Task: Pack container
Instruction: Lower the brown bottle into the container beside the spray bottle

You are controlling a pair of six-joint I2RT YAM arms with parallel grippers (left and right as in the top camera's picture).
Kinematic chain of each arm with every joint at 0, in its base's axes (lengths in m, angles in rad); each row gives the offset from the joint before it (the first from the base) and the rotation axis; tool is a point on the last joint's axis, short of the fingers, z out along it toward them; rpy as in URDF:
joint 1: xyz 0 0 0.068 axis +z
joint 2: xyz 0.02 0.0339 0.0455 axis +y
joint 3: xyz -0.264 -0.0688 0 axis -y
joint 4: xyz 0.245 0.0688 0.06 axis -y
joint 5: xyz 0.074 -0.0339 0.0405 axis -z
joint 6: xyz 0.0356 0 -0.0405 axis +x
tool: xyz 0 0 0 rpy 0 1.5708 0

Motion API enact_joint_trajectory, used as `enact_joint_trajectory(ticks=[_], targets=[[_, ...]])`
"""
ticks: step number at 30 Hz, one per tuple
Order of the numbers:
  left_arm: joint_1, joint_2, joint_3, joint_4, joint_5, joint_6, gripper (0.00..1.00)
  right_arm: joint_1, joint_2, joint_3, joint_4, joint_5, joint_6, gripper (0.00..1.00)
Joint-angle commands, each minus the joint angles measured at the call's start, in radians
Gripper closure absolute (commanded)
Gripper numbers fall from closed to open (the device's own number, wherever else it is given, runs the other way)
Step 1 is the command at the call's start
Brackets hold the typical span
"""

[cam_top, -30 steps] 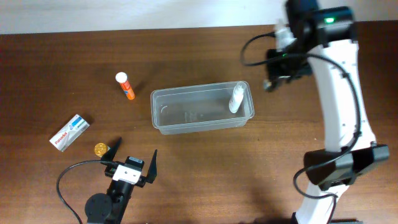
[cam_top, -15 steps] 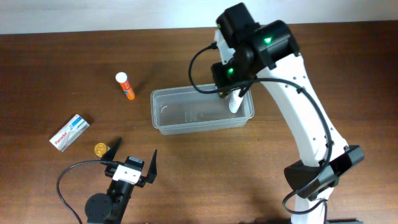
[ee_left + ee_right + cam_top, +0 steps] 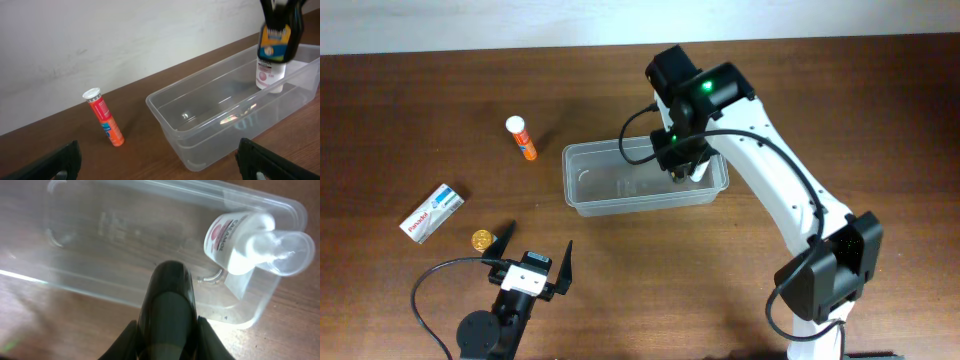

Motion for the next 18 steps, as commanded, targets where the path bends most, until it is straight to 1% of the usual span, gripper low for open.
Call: enact_joint_trajectory(ticks=[1, 8, 18], targets=[[0.006, -0.007, -0.007, 0.0, -0.004, -0.01, 0.01, 0.005, -0.016, -0.072, 0.038, 0.047, 0.01, 0.78], [0.006, -0.007, -0.007, 0.0, -0.004, -0.01, 0.01, 0.003, -0.016, -0.219, 0.136, 0.1, 0.009, 0.78], [0.006, -0.007, -0.007, 0.0, -0.004, -0.01, 0.01, -0.029, -0.016, -0.331, 0.234, 0.117, 0.01, 0.78]])
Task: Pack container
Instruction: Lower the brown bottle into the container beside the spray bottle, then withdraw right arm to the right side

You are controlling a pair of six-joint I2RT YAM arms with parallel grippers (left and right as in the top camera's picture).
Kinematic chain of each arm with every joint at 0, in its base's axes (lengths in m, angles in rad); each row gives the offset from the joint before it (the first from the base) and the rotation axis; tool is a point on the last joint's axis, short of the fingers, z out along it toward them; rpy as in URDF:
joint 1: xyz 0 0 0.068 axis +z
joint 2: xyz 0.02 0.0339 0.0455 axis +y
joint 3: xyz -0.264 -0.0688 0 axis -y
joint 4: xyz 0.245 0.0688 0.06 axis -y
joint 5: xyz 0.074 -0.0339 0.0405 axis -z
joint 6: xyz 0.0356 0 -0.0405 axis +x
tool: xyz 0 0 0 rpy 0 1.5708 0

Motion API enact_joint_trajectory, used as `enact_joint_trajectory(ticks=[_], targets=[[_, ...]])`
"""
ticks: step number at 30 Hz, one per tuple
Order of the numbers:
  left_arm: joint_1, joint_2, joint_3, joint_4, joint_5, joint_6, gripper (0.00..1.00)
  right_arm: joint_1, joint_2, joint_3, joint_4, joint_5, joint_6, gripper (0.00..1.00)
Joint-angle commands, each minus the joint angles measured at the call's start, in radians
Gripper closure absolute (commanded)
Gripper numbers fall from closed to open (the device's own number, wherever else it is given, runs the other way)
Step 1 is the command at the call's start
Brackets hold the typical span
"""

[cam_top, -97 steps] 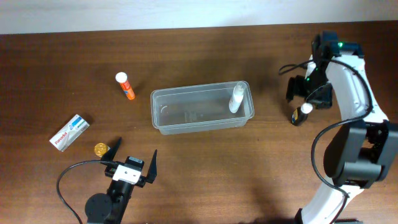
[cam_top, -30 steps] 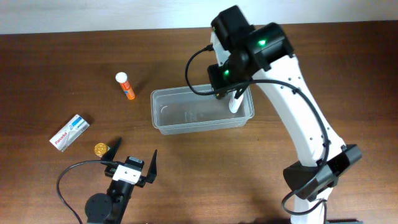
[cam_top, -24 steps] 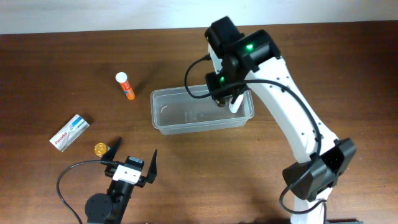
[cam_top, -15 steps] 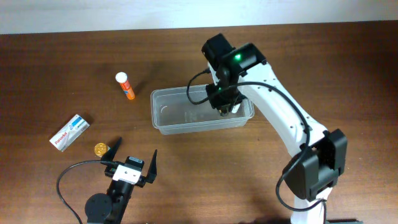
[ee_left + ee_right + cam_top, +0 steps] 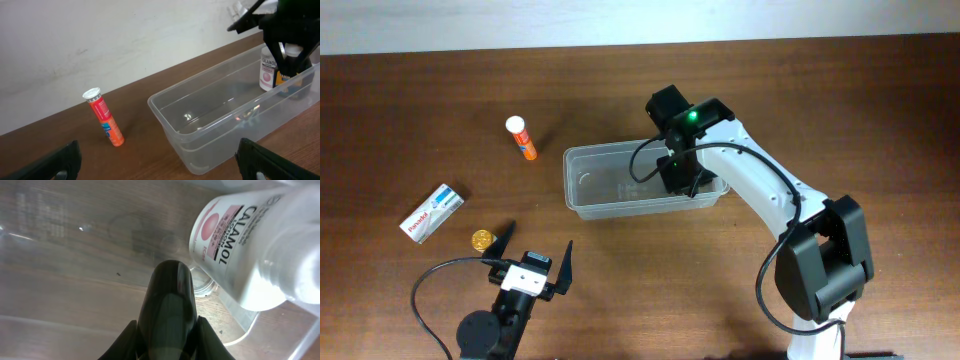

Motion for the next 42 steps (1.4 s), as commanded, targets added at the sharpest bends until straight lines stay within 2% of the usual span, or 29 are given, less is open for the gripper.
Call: enact_joint_trajectory(ticks=[1, 17, 19, 20, 35, 42], targets=[[0.006, -0.007, -0.007, 0.0, -0.004, -0.01, 0.01, -0.024, -0.016, -0.036, 0.025, 0.028, 0.009, 0.78], [0.006, -0.007, -0.007, 0.0, -0.004, -0.01, 0.01, -0.039, -0.015, -0.076, 0.064, 0.091, 0.005, 0.77], [0.006, -0.007, -0.007, 0.0, -0.004, -0.01, 0.0, -0.039, -0.015, -0.076, 0.066, 0.091, 0.005, 0.63], [0.006, -0.007, -0.007, 0.0, -0.004, -0.01, 0.01, -0.039, -0.015, -0.076, 0.066, 0.091, 0.005, 0.59], [0.006, -0.007, -0.007, 0.0, -0.004, -0.01, 0.01, -0.039, -0.015, -0.076, 0.066, 0.09, 0.005, 0.58], [0.006, -0.007, -0.007, 0.0, -0.004, -0.01, 0.0, -0.037, -0.02, 0.022, -0.051, 0.079, 0.005, 0.48]])
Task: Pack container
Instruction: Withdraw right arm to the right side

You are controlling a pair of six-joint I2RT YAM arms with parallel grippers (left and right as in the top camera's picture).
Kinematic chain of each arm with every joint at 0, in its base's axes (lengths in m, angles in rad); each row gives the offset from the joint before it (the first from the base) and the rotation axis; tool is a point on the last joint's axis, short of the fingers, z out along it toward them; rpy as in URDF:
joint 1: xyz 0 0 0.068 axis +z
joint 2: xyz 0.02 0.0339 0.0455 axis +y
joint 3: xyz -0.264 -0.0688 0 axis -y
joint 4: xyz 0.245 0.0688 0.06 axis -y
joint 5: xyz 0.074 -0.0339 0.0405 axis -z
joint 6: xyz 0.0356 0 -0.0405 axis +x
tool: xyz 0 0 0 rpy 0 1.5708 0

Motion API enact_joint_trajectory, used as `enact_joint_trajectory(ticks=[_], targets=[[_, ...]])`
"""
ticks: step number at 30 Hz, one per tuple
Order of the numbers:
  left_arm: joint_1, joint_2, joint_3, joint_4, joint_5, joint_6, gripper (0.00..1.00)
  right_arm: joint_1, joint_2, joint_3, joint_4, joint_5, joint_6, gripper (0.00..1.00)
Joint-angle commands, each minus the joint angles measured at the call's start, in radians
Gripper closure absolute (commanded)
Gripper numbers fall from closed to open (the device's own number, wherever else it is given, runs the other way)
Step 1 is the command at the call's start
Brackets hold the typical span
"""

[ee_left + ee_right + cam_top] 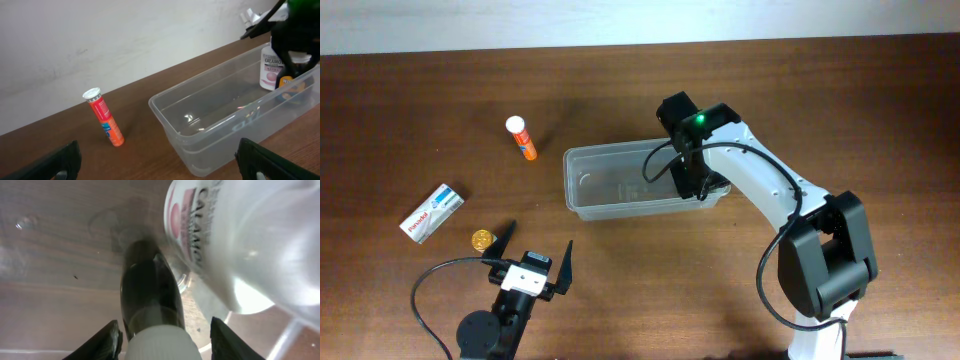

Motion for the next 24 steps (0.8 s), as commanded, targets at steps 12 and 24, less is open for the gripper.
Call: enact_joint_trajectory(ticks=[12, 24], targets=[[0.006, -0.007, -0.007, 0.0, -0.004, -0.01, 0.0, -0.008, -0.089, 0.426, -0.319, 0.009, 0.005, 0.38], [0.006, -0.007, -0.007, 0.0, -0.004, -0.01, 0.01, -0.306, -0.161, 0.598, -0.389, 0.008, 0.045, 0.01]])
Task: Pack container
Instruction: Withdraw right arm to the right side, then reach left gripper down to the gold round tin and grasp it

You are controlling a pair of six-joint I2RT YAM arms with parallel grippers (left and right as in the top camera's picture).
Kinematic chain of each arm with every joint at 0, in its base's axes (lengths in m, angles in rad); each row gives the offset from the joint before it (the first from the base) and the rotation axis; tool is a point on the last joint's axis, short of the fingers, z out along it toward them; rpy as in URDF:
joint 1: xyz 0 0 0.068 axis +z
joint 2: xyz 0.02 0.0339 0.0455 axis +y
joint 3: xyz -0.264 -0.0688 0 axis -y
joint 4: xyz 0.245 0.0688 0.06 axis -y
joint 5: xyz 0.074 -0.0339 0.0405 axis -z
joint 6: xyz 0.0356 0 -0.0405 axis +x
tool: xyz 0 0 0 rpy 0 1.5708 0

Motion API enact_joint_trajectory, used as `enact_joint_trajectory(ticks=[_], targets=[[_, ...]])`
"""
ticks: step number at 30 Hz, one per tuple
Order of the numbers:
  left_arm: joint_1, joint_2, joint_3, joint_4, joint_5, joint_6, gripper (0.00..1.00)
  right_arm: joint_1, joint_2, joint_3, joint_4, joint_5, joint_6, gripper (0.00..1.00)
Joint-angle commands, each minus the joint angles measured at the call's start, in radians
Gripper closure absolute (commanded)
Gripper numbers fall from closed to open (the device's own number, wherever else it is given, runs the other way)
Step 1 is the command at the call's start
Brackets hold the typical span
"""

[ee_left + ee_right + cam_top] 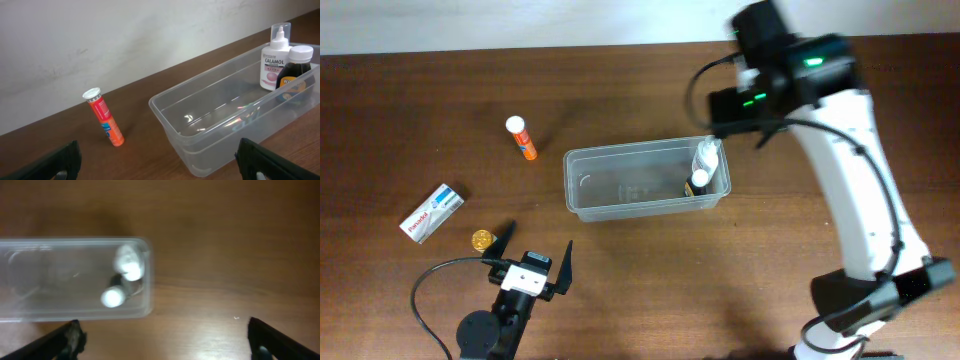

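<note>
A clear plastic container (620,150) lies mid-table. At its right end stand a white Calamol pump bottle (274,62) and a dark bottle with a white cap (297,67), close together. High above that end my right gripper (167,345) is open and empty, looking down on both caps. My left gripper (157,167) rests open near the front edge, facing the container (165,117). An orange tube (522,138) with a white cap lies left of the container.
A white and blue box (432,212) lies at the far left, with a small gold disc (481,239) just in front of it. Bare wood (225,255) stretches right of the container. The left arm's cable loops at the front edge.
My right gripper was low inside the container around the dark bottle. Now it is open, high above the container's right end. The dark bottle stands by itself beside the Calamol bottle.
My right gripper held the dark bottle over the container's right end, beside the Calamol bottle. Then it was lower, inside the container, then at the floor of it. Now the bottle stands there free and the gripper is raised. The left arm stayed still.
</note>
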Motion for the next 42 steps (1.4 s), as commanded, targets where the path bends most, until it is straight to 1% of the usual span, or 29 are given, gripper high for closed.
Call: enact_joint_trajectory(ticks=[1, 5, 11, 14, 16, 20, 22, 25, 28, 29, 34, 38, 42], targets=[[0.006, -0.007, -0.007, 0.0, -0.004, -0.01, 0.01, -0.143, -0.023, 0.015, -0.006, 0.01, 0.058, 0.01], [0.006, -0.007, -0.007, 0.0, -0.004, -0.01, 0.01, -0.311, -0.022, 0.015, -0.019, -0.029, 0.125, 0.02], [0.006, -0.007, -0.007, 0.0, -0.011, -0.01, 0.01, -0.502, -0.022, 0.015, -0.022, -0.033, 0.131, 0.02], [0.006, -0.007, -0.007, 0.003, -0.012, -0.01, 0.01, -0.572, -0.022, 0.015, -0.022, -0.033, 0.131, 0.02], [0.006, -0.007, -0.007, 0.032, 0.0, -0.016, 0.01, -0.605, -0.022, 0.015, -0.022, -0.033, 0.131, 0.02], [0.007, -0.007, 0.01, 0.119, 0.106, -0.079, 0.01, -0.654, -0.022, 0.015, -0.022, -0.034, 0.131, 0.01], [0.007, -0.002, 0.055, 0.102, 0.111, -0.113, 0.01, -0.667, -0.022, 0.015, -0.022, -0.034, 0.131, 0.02], [0.007, 0.062, 0.195, 0.001, 0.108, -0.124, 0.0, -0.674, -0.022, 0.015, -0.022, -0.033, 0.131, 0.02], [0.025, 0.204, 0.374, -0.095, 0.103, -0.117, 0.01, -0.672, -0.022, 0.015, -0.023, -0.034, 0.131, 0.02], [0.039, 0.304, 0.483, -0.143, 0.115, -0.117, 0.01, -0.672, -0.022, 0.015, -0.022, -0.033, 0.131, 0.02], [0.069, 0.655, 0.845, -0.335, 0.172, -0.117, 0.01, -0.672, -0.022, 0.015, -0.022, -0.034, 0.131, 0.02], [0.07, 0.939, 1.148, -0.566, 0.173, -0.117, 0.01, -0.672, -0.022, 0.015, -0.022, -0.034, 0.131, 0.02], [0.07, 1.177, 1.448, -0.896, 0.172, -0.117, 0.01, -0.672, -0.022, 0.015, -0.022, -0.034, 0.131, 0.02]])
